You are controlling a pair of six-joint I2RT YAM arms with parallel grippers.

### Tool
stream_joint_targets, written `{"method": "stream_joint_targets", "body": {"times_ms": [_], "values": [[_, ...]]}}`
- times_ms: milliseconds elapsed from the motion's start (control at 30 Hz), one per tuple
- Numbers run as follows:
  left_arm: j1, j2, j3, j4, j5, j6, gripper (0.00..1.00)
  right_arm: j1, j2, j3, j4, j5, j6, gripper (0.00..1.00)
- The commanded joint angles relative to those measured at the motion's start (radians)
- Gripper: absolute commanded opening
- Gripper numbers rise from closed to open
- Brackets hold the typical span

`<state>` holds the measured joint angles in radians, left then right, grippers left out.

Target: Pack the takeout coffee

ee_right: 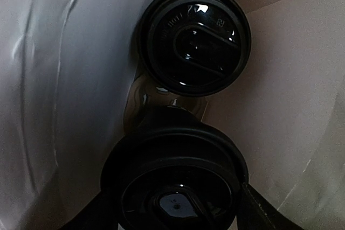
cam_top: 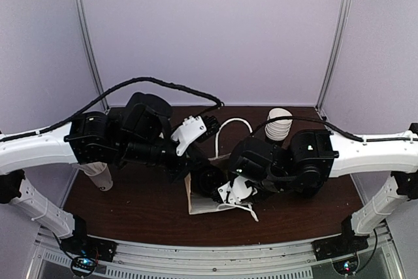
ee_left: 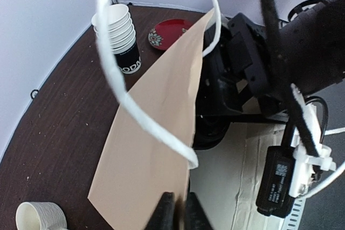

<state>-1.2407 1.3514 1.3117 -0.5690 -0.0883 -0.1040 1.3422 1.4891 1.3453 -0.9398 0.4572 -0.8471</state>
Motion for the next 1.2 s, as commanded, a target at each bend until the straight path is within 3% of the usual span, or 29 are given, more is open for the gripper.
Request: {"method": "stream_joint_targets", "body": {"times_ms": [0,100,233,367,567,833,1167], "values": [[0.001,0.000,0.021,0.063,0.016,-0.010,0.34,-0.003,0.002,-0.019,0.063,0.045,0.006,0.32],[0.001,0.000,0.071,0.036,0.028,0.019,0.56,-0.004,0.001,-0.010,0.042,0.026,0.024,0.32],[0.001,-0.029,0.138,0.030,0.061,0.079,0.76,-0.002,-0.004,-0.020,0.016,0.001,0.051,0.32],[0.019,-0.065,0.130,0.103,0.023,0.163,0.89,0.002,-0.026,-0.062,0.013,-0.007,0.054,0.32],[0.280,-0.012,0.021,0.239,0.088,0.107,0.89,-0.001,-0.057,-0.094,0.034,-0.033,0.068,0.31],[0.471,0.168,-0.050,0.331,0.167,0.017,0.87,-0.041,-0.044,-0.091,0.114,-0.051,0.070,0.30],[0.503,0.393,0.026,0.367,0.324,-0.017,0.82,-0.099,-0.059,-0.149,0.134,-0.126,0.080,0.29]]}}
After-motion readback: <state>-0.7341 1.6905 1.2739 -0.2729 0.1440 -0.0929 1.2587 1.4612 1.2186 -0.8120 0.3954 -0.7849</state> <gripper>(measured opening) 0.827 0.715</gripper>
